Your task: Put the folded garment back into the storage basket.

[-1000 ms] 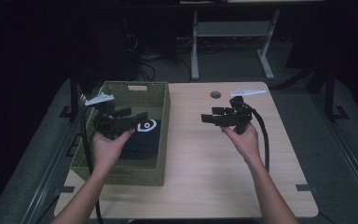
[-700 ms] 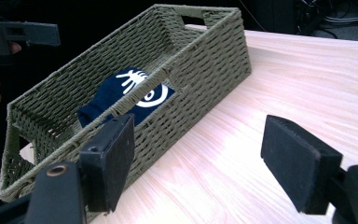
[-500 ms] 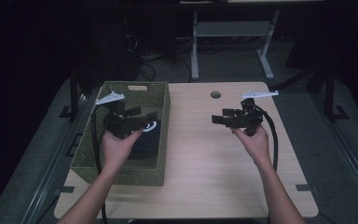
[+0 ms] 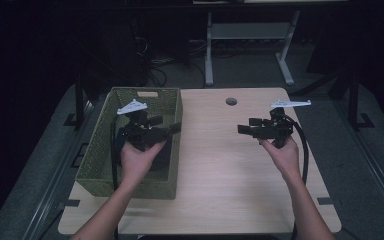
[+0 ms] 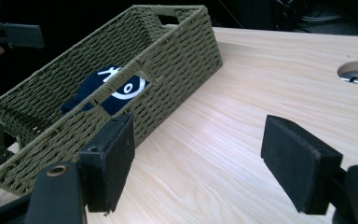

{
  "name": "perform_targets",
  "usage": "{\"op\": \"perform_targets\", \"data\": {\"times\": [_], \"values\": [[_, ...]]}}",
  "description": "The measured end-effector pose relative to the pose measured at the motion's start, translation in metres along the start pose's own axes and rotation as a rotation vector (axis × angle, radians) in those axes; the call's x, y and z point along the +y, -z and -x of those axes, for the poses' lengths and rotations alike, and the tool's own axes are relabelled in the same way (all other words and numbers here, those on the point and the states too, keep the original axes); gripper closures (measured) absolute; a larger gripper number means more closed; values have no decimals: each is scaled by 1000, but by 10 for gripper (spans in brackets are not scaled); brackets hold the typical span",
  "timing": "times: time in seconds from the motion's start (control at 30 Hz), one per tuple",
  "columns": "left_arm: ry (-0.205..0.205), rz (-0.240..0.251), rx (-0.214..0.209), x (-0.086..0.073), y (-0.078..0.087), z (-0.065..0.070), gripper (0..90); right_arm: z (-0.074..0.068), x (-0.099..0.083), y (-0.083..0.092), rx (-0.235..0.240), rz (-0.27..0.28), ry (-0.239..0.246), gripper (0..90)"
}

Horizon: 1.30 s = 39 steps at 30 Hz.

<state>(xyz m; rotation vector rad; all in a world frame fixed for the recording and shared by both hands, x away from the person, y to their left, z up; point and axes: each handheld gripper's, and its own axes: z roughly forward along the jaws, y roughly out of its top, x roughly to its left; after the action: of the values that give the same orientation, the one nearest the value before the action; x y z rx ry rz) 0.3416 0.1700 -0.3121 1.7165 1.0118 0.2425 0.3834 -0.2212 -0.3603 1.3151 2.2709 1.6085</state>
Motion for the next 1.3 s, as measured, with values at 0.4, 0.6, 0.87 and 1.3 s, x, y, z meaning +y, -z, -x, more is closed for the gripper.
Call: {"op": "perform_targets", "data": {"times": [0.4, 0.6, 0.87, 1.3], "values": [[-8, -13, -49, -3, -18, 16, 166, 20, -11, 21, -36, 29, -35, 253], [-15, -19, -79, -4, -27, 26, 166, 29, -17, 28, -60, 27, -51, 254], [-27, -27, -122, -7, -38, 38, 168, 40, -24, 37, -101, 13, -69, 253], [-47, -50, -197, -24, -54, 61, 168, 55, -44, 50, -145, -4, -104, 254]]}}
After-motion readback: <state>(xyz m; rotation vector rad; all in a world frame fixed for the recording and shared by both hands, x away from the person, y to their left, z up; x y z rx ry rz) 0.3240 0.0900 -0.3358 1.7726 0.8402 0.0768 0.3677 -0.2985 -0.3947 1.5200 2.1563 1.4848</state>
